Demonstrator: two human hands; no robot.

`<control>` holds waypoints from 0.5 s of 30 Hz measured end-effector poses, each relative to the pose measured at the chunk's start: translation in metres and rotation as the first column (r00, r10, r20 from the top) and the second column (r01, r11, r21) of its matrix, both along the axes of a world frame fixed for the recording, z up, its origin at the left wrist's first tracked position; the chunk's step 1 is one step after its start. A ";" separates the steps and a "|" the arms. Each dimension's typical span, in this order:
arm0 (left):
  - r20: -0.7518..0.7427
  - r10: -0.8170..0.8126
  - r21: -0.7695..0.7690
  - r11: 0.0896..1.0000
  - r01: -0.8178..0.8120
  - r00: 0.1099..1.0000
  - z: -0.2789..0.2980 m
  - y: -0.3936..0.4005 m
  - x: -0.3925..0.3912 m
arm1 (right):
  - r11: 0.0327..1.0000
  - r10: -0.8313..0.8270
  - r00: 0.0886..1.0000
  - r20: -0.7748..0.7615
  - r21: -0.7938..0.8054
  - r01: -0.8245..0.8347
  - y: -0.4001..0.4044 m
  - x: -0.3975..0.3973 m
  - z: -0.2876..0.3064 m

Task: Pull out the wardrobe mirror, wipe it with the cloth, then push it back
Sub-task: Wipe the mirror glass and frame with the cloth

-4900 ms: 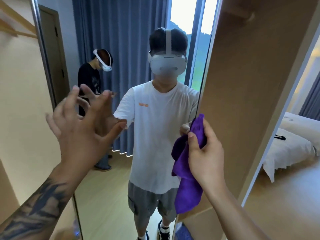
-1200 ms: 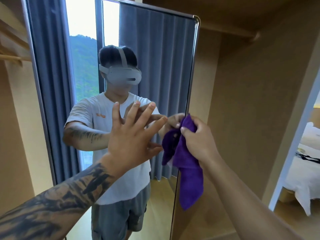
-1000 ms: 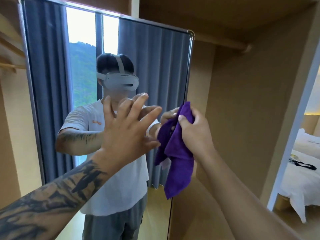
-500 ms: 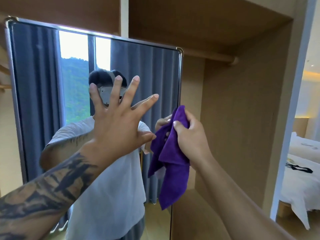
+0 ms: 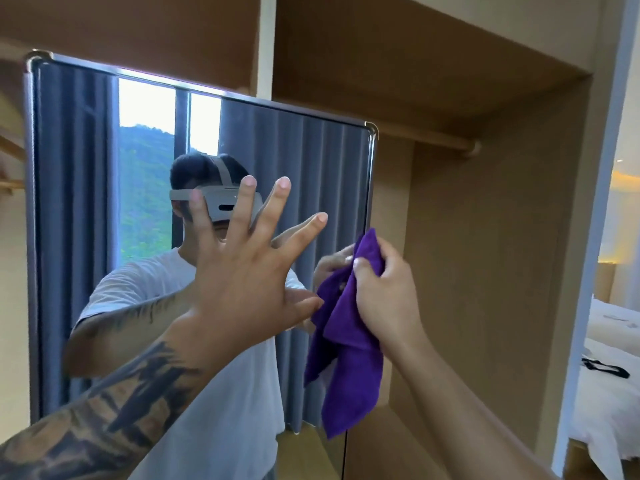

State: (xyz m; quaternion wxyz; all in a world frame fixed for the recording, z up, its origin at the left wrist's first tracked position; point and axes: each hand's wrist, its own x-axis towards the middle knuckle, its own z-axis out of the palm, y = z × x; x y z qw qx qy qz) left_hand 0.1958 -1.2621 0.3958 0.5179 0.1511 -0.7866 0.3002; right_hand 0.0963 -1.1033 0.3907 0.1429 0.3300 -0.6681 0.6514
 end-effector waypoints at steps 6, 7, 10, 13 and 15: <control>-0.010 -0.023 0.000 1.000 0.023 1.000 -0.001 -0.002 -0.004 | 0.999 0.013 0.999 -0.051 -0.031 -0.015 0.001 -0.011 0.049; -0.013 -0.020 -0.003 1.000 0.020 1.000 -0.001 -0.002 -0.004 | 1.000 0.011 0.998 -0.061 -0.026 -0.012 0.000 -0.010 0.046; -0.010 -0.004 -0.003 1.000 0.004 1.000 -0.002 0.000 -0.003 | 1.000 -0.021 0.998 -0.062 0.001 0.021 -0.002 -0.005 0.023; 0.004 0.008 0.008 1.000 -0.008 1.000 -0.001 0.001 -0.002 | 0.999 -0.040 0.996 -0.080 0.006 0.041 -0.001 -0.006 0.024; 0.009 -0.004 0.009 1.000 0.004 1.000 -0.001 0.000 -0.003 | 0.999 -0.051 0.992 -0.117 -0.008 0.050 0.000 -0.008 0.042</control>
